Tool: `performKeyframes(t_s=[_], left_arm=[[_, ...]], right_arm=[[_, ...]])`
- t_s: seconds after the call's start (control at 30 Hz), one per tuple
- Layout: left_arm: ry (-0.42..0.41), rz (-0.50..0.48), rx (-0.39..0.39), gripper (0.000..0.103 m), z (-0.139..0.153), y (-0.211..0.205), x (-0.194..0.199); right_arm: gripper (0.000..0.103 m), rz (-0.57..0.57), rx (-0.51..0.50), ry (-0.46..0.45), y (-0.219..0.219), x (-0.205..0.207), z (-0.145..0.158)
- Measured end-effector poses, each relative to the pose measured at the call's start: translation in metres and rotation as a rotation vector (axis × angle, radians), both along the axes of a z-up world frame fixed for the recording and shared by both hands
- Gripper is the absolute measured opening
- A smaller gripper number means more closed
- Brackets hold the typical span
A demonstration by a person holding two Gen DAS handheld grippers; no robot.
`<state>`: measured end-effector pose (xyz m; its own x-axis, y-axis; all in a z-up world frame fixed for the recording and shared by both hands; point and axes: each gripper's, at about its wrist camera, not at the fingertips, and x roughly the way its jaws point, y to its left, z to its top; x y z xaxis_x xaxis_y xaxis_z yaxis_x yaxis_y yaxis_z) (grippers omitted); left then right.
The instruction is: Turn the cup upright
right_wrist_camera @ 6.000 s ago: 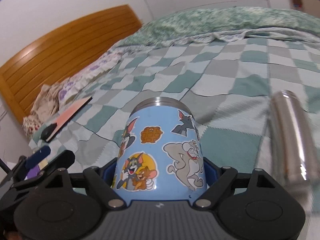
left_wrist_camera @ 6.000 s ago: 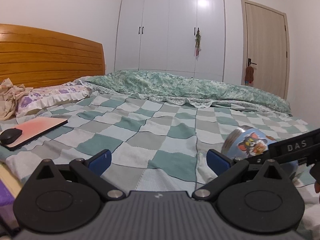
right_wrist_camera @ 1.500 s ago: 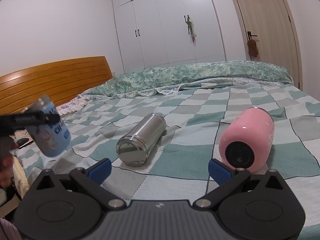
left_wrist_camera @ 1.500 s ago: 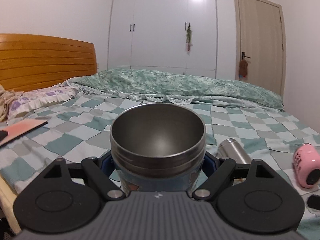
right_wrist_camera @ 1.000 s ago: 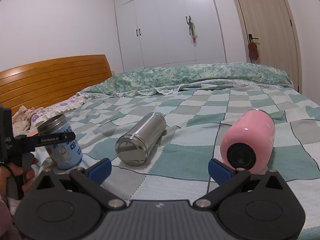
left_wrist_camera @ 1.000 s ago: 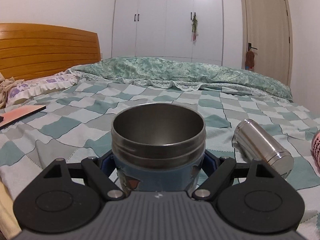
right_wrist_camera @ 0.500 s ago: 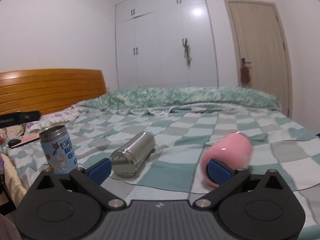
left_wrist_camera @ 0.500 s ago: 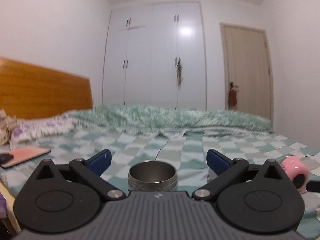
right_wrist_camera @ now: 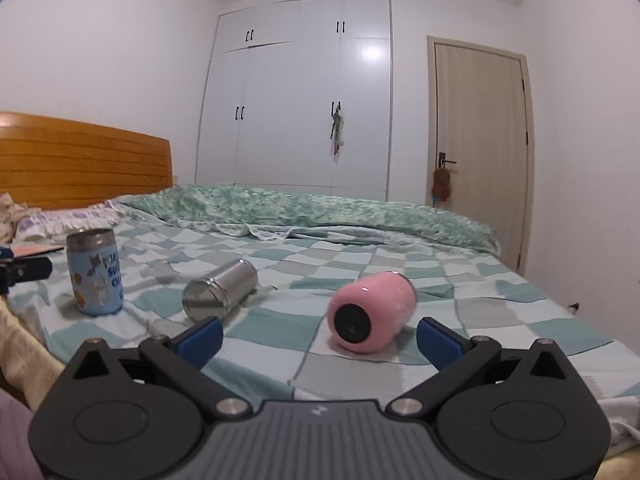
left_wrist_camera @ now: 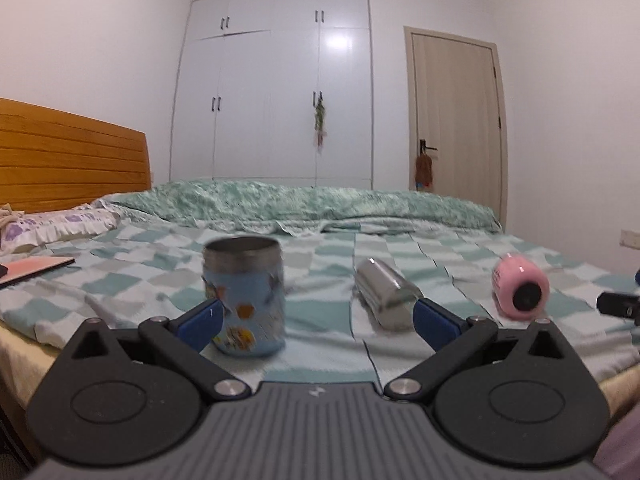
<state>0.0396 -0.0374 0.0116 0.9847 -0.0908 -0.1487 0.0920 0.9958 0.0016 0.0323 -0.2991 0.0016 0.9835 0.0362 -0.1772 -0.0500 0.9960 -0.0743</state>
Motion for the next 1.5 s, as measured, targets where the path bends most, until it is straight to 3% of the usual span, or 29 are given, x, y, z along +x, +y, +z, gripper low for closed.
performKeyframes(t_s=[0.23,1.5], left_arm=[[-0.020,0.012,0.065,0.103,-0.014,-0.011,-0.006],[-0.037,0.018,0.048,0.103,-0.017,-0.003,-0.011]], right_arm=[[0.103,-0.017,-0.006,-0.041,-0.001,-0.016,-0.007],[0.103,-0.038,-0.002,-0.070,-0.001,-0.017,-0.009]])
